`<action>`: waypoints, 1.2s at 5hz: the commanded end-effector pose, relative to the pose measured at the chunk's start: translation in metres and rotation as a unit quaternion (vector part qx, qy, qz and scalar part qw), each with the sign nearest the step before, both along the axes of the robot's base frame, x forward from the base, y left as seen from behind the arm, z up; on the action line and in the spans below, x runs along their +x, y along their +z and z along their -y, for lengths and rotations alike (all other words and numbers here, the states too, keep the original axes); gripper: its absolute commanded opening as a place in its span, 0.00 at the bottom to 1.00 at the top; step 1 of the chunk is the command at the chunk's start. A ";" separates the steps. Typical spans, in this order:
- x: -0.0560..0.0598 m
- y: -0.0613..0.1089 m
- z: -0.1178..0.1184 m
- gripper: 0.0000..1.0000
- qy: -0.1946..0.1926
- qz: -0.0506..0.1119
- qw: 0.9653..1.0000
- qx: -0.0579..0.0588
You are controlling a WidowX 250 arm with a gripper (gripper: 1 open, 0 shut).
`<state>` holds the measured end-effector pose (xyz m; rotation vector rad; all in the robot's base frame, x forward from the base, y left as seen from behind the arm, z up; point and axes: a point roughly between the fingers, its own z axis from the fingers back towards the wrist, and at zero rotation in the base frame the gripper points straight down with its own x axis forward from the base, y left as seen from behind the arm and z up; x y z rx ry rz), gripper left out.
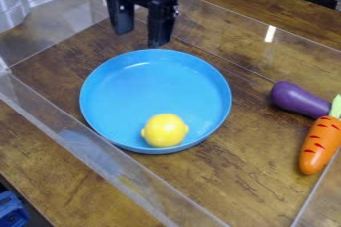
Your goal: Put the carrot on the blue tray
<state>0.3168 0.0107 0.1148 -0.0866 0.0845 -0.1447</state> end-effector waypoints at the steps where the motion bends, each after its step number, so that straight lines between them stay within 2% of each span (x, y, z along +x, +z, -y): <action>1: 0.003 0.012 0.006 1.00 -0.015 0.011 1.000 -0.003; 2: 0.005 0.015 0.007 1.00 -0.029 0.006 1.000 -0.002; 3: -0.001 0.022 0.018 1.00 -0.015 0.000 1.000 -0.002; 4: -0.007 0.030 0.029 1.00 0.003 -0.006 1.000 -0.003; 6: -0.027 0.023 0.044 1.00 0.026 -0.020 0.999 -0.004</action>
